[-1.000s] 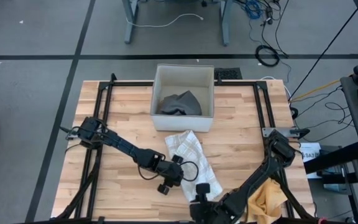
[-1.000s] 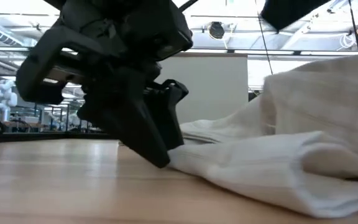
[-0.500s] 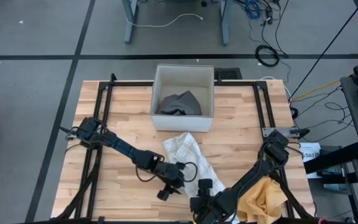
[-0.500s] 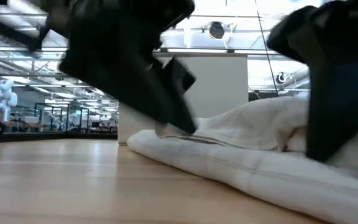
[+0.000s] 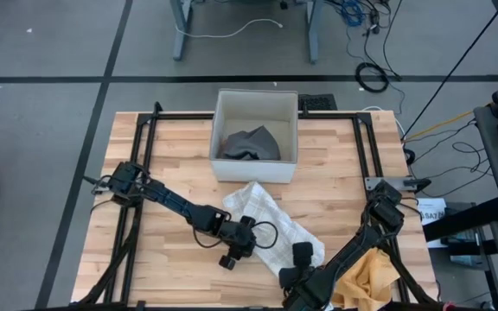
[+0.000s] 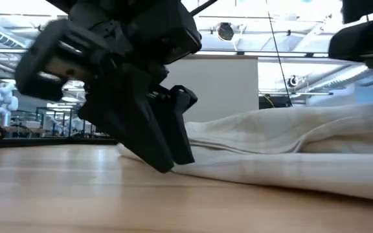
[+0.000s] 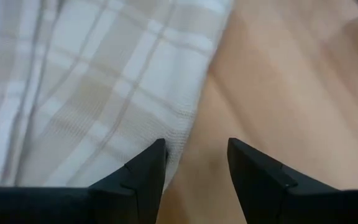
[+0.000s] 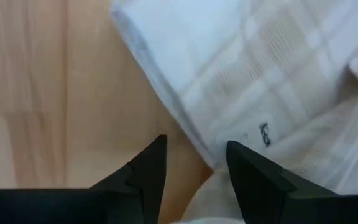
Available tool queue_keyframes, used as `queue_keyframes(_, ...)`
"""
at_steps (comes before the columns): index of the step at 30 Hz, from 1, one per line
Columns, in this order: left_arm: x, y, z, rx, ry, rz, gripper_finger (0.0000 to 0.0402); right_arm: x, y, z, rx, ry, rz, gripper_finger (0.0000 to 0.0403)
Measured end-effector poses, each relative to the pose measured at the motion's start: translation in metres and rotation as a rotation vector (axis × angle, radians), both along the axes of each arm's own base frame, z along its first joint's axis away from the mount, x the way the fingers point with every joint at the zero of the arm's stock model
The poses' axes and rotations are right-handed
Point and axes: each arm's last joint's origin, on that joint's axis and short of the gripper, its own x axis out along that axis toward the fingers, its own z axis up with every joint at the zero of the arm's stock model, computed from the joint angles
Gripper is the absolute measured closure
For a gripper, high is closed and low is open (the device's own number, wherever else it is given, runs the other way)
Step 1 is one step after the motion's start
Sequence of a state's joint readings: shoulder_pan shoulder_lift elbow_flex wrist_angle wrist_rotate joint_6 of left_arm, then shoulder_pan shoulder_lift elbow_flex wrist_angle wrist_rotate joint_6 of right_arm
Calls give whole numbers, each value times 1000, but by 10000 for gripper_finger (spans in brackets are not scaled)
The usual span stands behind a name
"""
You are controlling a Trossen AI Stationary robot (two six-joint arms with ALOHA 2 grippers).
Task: Fold towel
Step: Fold the white patterned towel
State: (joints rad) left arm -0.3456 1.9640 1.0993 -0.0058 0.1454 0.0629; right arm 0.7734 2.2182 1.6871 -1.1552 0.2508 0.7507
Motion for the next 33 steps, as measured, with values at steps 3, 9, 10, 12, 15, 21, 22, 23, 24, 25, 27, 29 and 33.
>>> queue_keyframes(3, -1, -5, 1, -31, -4, -3, 223, -2, 1, 6, 11, -16, -4, 246)
queue_keyframes(9, 0, -8, 2, -66, -13, 16, 223, 13, 12, 24, 104, -264, 49, 246)
queue_keyframes(10, 1, -9, 3, -79, -23, 25, 223, 15, 12, 24, 94, -290, 57, 246)
queue_keyframes(12, 3, -10, 5, -103, -45, 36, 223, 20, 11, 22, 90, -309, 63, 246)
queue_keyframes(15, 4, -13, 7, -124, -66, 32, 223, 26, 6, 12, 68, -284, 55, 246)
queue_keyframes(21, 1, -14, 5, -87, -40, 9, 223, 28, 3, 0, 80, -215, 69, 246)
queue_keyframes(22, 0, -13, 4, -77, -28, 8, 223, 27, 3, 0, 89, -189, 65, 246)
queue_keyframes(23, -1, -13, 2, -64, -15, 1, 223, 25, 3, 1, 94, -167, 63, 246)
queue_keyframes(24, -2, -12, 1, -51, -5, -3, 223, 23, 3, 1, 94, -149, 59, 246)
queue_keyframes(25, -3, -12, 1, -35, 1, -4, 223, 20, 4, 1, 94, -133, 59, 246)
queue_keyframes(27, -5, -11, 0, -2, 12, -12, 223, 13, 7, 2, 92, -92, 72, 246)
queue_keyframes(29, -6, -10, -2, 18, 28, -26, 223, 5, 11, 2, 93, -49, 91, 246)
queue_keyframes(33, -7, -10, -2, 20, 36, -33, 223, -12, 12, 2, 39, 55, 110, 246)
